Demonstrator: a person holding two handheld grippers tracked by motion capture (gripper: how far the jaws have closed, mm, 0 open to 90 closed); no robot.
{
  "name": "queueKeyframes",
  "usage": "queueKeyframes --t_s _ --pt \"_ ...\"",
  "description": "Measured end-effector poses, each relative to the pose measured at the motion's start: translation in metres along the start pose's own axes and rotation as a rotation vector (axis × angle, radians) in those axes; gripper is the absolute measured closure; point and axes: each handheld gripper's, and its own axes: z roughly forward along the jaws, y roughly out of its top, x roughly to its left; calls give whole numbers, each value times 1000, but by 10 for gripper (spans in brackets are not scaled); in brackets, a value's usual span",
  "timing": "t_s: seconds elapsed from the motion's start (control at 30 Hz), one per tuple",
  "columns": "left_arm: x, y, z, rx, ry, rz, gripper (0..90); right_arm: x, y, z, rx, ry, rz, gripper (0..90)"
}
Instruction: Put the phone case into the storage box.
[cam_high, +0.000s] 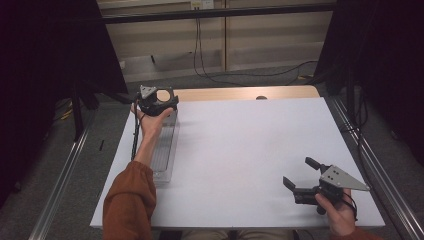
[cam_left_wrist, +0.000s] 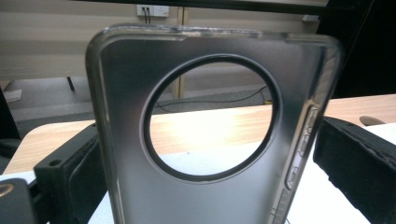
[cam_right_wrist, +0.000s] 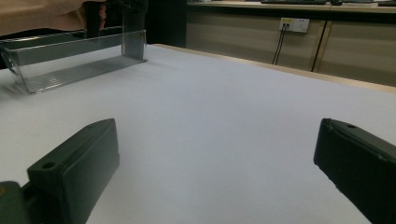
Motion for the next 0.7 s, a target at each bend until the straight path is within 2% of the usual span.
queueKeyframes --t_s 0.13,0.2,0.37,0.43,0.57,0.6,0.7 --pt "0 -1 -2 6 4 1 21 0 0 0 2 -5 2 0" --pt "1 -1 -3 -9 -7 5 21 0 0 0 1 -4 -1 0" --pt "-4 -1 -9 -37 -4 -6 13 0 0 1 3 -4 -3 0" --pt "-3 -1 -12 -41 -13 6 13 0 0 1 7 -5 4 0" --pt "-3 -2 -15 -50 -6 8 13 0 0 1 2 -11 2 0" --pt "-3 -1 -16 -43 10 10 13 0 0 1 3 -12 -2 0" --pt "-3 -1 -19 -67 2 -12 13 0 0 1 2 -17 1 0"
